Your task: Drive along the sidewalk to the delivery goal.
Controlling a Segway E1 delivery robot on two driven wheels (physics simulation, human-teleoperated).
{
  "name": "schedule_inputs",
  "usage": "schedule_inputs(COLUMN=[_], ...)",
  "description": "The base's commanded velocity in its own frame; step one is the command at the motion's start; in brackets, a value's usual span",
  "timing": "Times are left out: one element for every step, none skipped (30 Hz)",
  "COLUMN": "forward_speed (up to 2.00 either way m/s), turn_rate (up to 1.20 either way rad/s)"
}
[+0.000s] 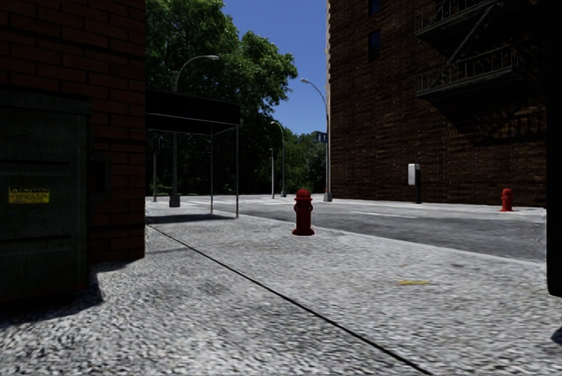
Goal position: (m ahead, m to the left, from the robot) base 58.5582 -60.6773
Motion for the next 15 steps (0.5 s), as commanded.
schedule_inputs(forward_speed=[2.00, 2.00, 2.00, 2.00, 2.00, 2.00, 2.00, 2.00, 2.00, 2.00, 2.00, 2.00, 2.00, 2.00, 2.00], turn_rate=[0.00, 0.00, 0.00, 0.00, 0.00, 0.00, 0.00, 0.08, 0.16, 0.16, 0.18, 0.20, 0.25, 0.32, 0.32])
